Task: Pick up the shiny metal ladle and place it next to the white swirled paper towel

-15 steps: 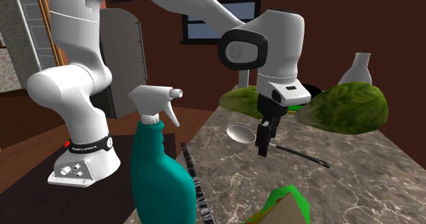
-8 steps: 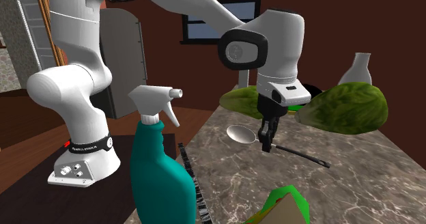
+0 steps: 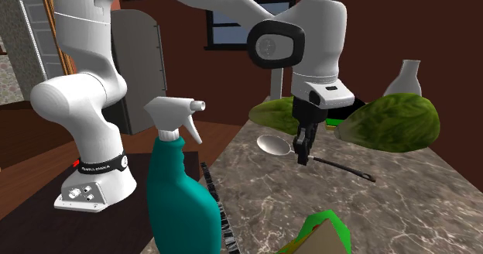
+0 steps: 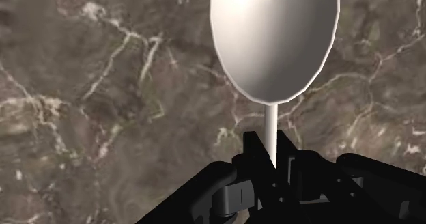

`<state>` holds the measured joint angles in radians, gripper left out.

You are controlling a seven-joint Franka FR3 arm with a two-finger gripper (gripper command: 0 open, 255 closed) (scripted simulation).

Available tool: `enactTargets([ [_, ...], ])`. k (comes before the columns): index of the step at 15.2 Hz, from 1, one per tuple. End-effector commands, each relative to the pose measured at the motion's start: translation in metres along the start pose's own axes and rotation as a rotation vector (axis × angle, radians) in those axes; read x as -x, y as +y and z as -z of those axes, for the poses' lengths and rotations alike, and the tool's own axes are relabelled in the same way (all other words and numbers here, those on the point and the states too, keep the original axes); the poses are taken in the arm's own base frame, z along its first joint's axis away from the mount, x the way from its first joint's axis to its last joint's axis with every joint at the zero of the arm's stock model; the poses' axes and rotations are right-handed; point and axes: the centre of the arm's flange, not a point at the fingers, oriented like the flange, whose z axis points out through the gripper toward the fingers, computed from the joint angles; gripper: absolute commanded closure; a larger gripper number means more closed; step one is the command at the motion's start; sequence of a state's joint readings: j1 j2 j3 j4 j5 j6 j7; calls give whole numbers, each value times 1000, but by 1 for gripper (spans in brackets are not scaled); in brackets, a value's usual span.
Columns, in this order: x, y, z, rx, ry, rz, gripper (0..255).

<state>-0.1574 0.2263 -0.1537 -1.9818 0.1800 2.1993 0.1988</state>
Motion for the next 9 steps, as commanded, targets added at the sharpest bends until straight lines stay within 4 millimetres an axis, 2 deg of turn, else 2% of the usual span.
enactTargets([
  [1, 0, -1, 10, 0, 0, 0, 255],
  [9, 1, -5, 52, 0, 0, 0, 255],
])
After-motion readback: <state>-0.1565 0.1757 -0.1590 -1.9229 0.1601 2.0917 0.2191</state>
